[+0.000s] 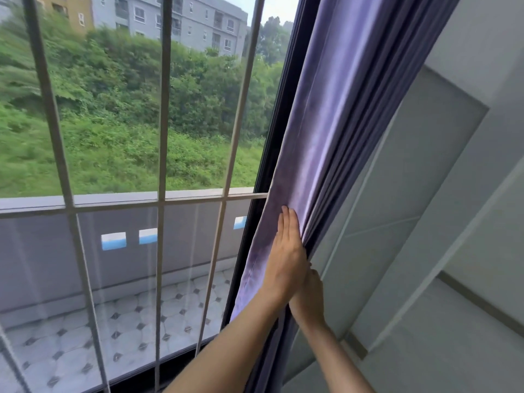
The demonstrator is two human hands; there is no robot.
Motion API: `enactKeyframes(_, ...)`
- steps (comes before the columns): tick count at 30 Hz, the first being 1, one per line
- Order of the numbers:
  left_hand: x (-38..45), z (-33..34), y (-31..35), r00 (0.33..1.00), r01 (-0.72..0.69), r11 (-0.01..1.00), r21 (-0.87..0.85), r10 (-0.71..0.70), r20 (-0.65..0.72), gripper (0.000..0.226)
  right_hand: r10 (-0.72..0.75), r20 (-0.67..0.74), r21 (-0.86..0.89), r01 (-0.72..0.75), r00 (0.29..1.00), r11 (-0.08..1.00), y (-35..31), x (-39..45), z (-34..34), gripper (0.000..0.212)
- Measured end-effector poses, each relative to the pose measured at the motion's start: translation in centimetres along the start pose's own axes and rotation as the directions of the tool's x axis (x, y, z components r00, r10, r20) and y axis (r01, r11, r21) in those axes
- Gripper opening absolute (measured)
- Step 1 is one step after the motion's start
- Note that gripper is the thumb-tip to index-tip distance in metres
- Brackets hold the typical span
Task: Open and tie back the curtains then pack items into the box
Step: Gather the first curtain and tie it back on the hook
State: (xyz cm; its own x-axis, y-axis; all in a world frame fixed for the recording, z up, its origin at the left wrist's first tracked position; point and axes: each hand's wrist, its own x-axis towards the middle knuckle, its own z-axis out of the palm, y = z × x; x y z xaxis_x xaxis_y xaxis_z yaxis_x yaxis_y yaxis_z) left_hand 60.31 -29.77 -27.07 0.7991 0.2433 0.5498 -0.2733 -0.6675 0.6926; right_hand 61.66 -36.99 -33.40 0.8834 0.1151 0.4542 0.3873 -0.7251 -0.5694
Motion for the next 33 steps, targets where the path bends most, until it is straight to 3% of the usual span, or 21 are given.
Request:
enactKeyframes(2,0.1,-0.5,-0.2,1.000,0.001,1.000,0.003,-0.001,0.022,0.092,0.061,0.058,-0.019,-0.060,0.996,0.998,-0.1,-1.2,0.5,0.030)
enactKeyframes(7,0.3,-1.2,-0.7,0.998,-0.004,1.000,-0.016,0.005,0.060,0.090,0.161,0.225,-0.124,-0.136,0.961,0.983,0.8,-5.5,3.0,0.054)
enactKeyframes(14,0.1,-1.5,-1.0,0.993,-0.020,0.985,-0.173,0.040,0.112,0.058,0.157,0.203,-0.133,-0.132,0.966,0.982,-0.1,-6.6,3.8,0.042)
enactKeyframes(18,-0.2,-1.4,-0.9,0.980,-0.024,0.989,-0.145,0.052,0.190,0.083,0.154,0.211,-0.120,-0.131,0.965,0.984,0.1,-6.5,4.9,0.037)
enactKeyframes(22,0.0,-1.1,-0.7,0.983,-0.034,0.998,-0.045,0.041,0.177,0.075,0.108,0.320,-0.018,-0.108,0.941,0.994,-0.3,-6.7,5.2,0.033)
enactKeyframes(26,-0.1,-1.6,-0.1,0.986,-0.016,0.998,-0.068,0.028,0.165,0.085,0.047,0.077,0.276,-0.066,0.996,0.959,-0.2,-5.9,4.0,0.072)
enactKeyframes(28,-0.4,-1.2,0.0,0.987,-0.039,0.997,-0.067,0.049,0.151,0.087,0.071,0.067,0.305,-0.088,0.995,0.948,-0.1,-3.9,3.8,0.082)
enactKeyframes(31,-0.7,-0.2,-0.1,0.989,-0.019,0.999,-0.046,0.025,0.143,0.085,0.186,0.162,0.082,-0.201,0.969,0.976,-0.1,-2.1,3.8,0.070)
enactKeyframes(33,-0.5,0.2,0.0,0.985,0.010,0.996,-0.089,0.005,0.173,0.092,0.215,0.178,0.193,-0.248,0.960,0.949,-0.2,-2.3,3.8,0.052)
